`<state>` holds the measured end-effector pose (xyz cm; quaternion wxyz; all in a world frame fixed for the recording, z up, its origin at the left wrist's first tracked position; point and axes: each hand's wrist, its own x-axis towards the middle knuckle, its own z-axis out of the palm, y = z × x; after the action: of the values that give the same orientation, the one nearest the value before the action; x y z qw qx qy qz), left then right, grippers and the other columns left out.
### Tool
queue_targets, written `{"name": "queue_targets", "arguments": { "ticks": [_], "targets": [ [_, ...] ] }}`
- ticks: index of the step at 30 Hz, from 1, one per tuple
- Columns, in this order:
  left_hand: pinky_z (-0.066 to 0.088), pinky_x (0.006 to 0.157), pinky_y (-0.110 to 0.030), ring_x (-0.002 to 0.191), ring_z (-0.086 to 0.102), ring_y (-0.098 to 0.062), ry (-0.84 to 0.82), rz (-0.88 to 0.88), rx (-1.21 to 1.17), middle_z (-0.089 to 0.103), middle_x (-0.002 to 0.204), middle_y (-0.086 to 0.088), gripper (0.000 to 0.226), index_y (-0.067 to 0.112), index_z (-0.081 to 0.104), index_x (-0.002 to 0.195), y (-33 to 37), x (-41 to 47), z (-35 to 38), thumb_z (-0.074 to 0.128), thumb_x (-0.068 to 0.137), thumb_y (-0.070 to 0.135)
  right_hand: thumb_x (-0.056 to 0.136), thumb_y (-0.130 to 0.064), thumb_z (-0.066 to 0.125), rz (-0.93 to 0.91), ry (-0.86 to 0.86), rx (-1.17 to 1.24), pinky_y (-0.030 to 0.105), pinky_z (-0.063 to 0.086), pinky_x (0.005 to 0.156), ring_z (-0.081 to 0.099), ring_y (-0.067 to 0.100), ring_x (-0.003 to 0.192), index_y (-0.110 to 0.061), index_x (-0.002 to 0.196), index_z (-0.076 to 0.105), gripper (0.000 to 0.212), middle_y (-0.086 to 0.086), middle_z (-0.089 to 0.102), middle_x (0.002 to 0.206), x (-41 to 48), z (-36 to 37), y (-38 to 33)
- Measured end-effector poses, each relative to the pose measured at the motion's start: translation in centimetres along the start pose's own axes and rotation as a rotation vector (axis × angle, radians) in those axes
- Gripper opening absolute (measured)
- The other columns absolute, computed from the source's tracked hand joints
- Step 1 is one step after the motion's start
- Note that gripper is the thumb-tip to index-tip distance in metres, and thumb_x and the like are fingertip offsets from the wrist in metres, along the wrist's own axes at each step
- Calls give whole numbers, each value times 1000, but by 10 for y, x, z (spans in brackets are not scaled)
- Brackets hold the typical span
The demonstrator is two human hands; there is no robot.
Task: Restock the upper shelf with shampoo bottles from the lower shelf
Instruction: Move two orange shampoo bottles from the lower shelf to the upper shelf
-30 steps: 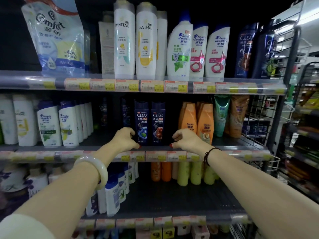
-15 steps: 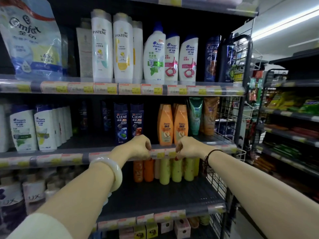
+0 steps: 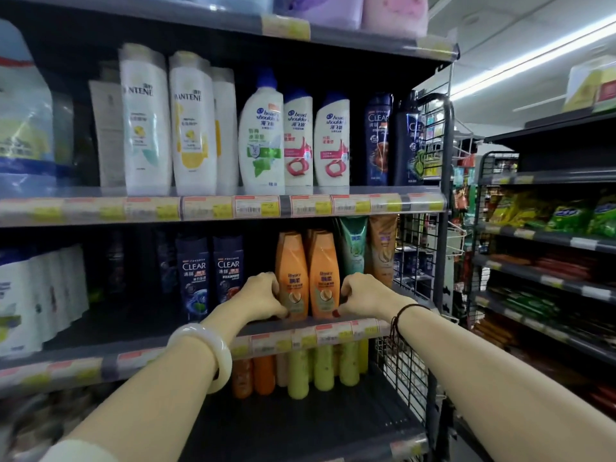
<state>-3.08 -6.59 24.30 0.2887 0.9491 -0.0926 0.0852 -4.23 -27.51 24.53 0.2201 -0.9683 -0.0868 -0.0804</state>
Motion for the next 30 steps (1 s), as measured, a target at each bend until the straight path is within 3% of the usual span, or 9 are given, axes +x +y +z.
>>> {"name": "queue_targets", "arguments": {
  "ticks": [3,6,11,15,19,23,30],
  "targets": [
    [42,74,-26,93,54,-18,0,-28,-77,52,97,-1,54,13,45,109,1,8,3,80,69,16,78,-22,73,1,-11,42,30,43,72,54,20,84,-4,114,53,45,2,55,92,10,2,4],
    [43,80,-25,96,50,-15,0,-42,-124,56,117,-9,78,7,34,133,0,14,10,79,70,17,76,-26,75,5,-30,94,35,51,80,61,24,94,-8,118,48,53,3,60,103,22,9,10],
    [46,97,-31,114,57,-18,-37,-42,-186,60,124,-3,85,13,37,136,-9,27,16,83,64,20,75,-22,76,-6,-42,240,36,51,91,60,26,110,-7,128,35,69,11,61,124,39,17,16],
    [51,97,-38,117,56,-19,-76,-39,-278,60,126,-1,105,25,21,146,-15,32,19,84,62,17,74,-15,77,-54,-102,408,38,46,101,57,23,118,-11,147,13,97,8,57,130,51,23,22],
    [48,100,-43,123,52,-21,-54,-51,-377,56,131,-3,108,30,13,149,-19,32,25,81,67,6,77,-7,74,-122,-142,473,35,43,105,54,20,120,-12,145,23,86,8,55,133,59,26,27],
    [39,107,-33,127,48,-18,-24,-41,-329,52,136,-1,108,25,12,149,-19,32,27,82,67,13,77,-5,75,-168,-137,484,34,44,102,55,18,117,-11,141,30,78,6,58,125,66,26,30],
    [50,98,-46,124,51,-21,-31,-74,-359,55,133,-3,109,33,13,149,-17,37,24,81,67,7,76,-6,75,-177,-154,499,37,43,105,54,20,119,-12,143,28,81,8,56,132,73,28,33]
  ]
}}
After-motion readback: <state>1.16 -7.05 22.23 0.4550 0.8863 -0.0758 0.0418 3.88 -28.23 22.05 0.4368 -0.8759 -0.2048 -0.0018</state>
